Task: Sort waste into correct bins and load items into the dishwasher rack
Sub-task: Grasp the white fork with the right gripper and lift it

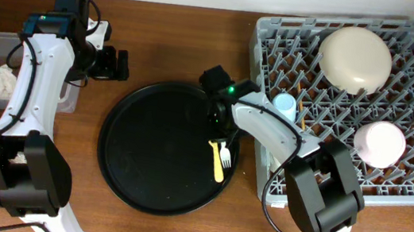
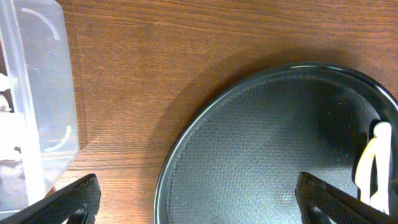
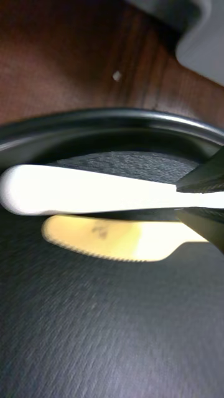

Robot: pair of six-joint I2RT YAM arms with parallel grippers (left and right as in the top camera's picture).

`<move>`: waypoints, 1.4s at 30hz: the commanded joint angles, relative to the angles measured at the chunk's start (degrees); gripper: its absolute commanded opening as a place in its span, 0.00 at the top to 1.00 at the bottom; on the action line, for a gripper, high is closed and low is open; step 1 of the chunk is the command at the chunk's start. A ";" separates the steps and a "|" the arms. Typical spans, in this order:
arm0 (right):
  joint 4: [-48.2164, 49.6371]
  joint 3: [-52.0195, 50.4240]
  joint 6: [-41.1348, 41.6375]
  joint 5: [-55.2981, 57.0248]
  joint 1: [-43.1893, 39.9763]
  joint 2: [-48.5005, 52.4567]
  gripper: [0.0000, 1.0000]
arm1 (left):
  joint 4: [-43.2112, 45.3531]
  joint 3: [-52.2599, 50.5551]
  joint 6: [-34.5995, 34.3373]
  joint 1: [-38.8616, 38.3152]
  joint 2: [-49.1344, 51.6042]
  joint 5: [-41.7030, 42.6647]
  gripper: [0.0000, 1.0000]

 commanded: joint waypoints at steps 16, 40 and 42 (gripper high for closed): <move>6.03 -8.33 0.20 0.50 -0.22 0.28 0.59 | -0.04 0.59 -0.57 0.13 -0.55 -0.24 0.00; -1.92 -2.51 0.39 -2.56 -0.59 -0.35 0.59 | -0.04 0.59 -0.57 0.13 -0.55 -0.24 0.00; 2.51 -7.78 0.39 -2.54 -0.59 -0.33 0.55 | -0.04 0.59 -0.57 0.13 -0.55 -0.24 0.00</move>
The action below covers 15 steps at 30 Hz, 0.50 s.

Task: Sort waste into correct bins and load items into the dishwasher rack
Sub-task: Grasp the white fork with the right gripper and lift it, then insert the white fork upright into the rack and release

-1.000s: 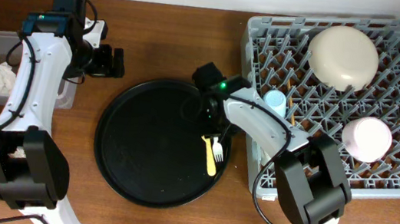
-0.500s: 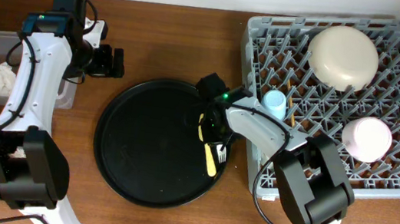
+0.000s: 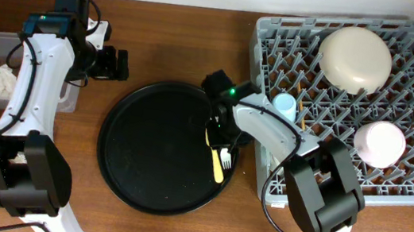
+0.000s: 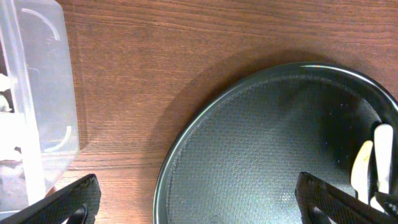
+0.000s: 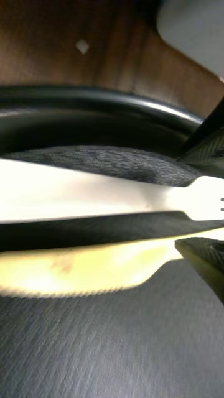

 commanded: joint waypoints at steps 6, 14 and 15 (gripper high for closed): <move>7.08 -8.39 0.46 -0.20 -0.15 -0.44 0.92 | 0.00 0.59 -0.57 0.13 -0.55 -0.22 0.00; -6.40 10.80 0.15 -1.64 -0.17 -1.55 0.95 | 0.00 0.59 -0.57 0.13 -0.55 -0.22 0.00; -9.94 16.09 -1.60 -1.60 -0.28 -1.88 0.96 | 0.00 0.59 -0.57 0.13 -0.55 -0.24 0.00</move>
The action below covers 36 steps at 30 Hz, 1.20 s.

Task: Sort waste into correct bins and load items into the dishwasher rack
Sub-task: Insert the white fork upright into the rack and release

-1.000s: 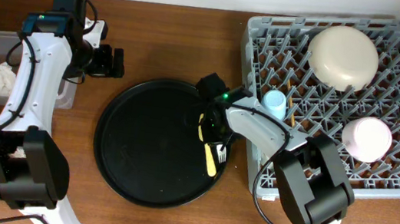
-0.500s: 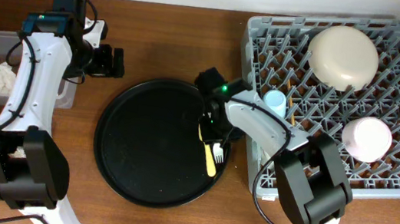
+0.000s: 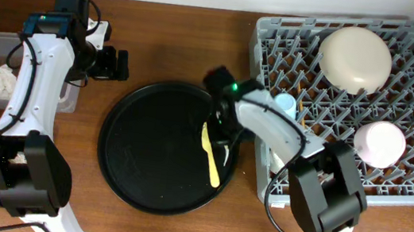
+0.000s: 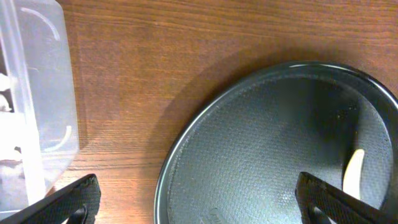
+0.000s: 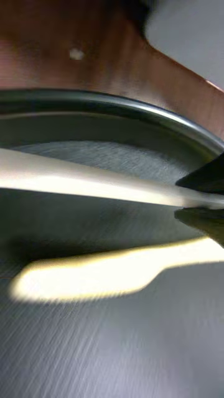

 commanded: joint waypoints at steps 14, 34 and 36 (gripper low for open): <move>-21.22 25.05 -27.47 5.20 -35.56 -2.97 0.96 | 0.00 0.59 -0.57 0.13 -0.55 -0.17 0.00; -16.39 18.18 -32.79 6.45 -30.64 2.82 0.96 | 0.00 0.59 -0.57 0.13 -0.55 -0.20 0.00; -14.78 16.33 -32.81 6.45 -30.64 2.82 0.94 | 0.00 0.59 -0.57 0.13 -0.55 -0.20 0.00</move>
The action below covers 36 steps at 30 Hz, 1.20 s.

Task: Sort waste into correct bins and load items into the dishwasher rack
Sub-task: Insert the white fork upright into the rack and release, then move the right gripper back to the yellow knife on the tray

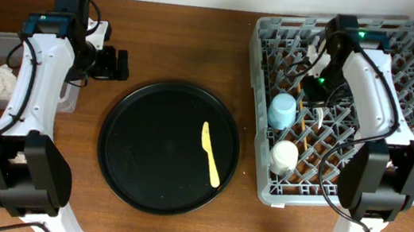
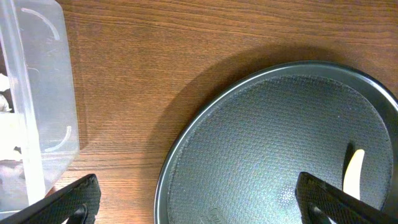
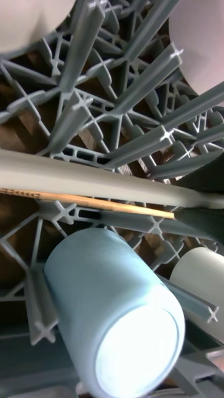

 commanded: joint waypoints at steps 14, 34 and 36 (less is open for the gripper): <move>-16.85 14.84 4.39 -32.68 1.03 -7.80 0.57 | -0.02 0.59 -0.57 0.13 -0.55 -0.20 0.00; -6.67 -6.12 40.68 -1.18 43.87 -6.12 0.58 | -0.02 0.59 -0.55 0.13 -0.55 -0.20 0.00; -2.16 -14.19 42.73 -1.27 43.87 -6.12 0.57 | -0.02 0.59 -0.57 0.13 -0.55 -0.22 0.00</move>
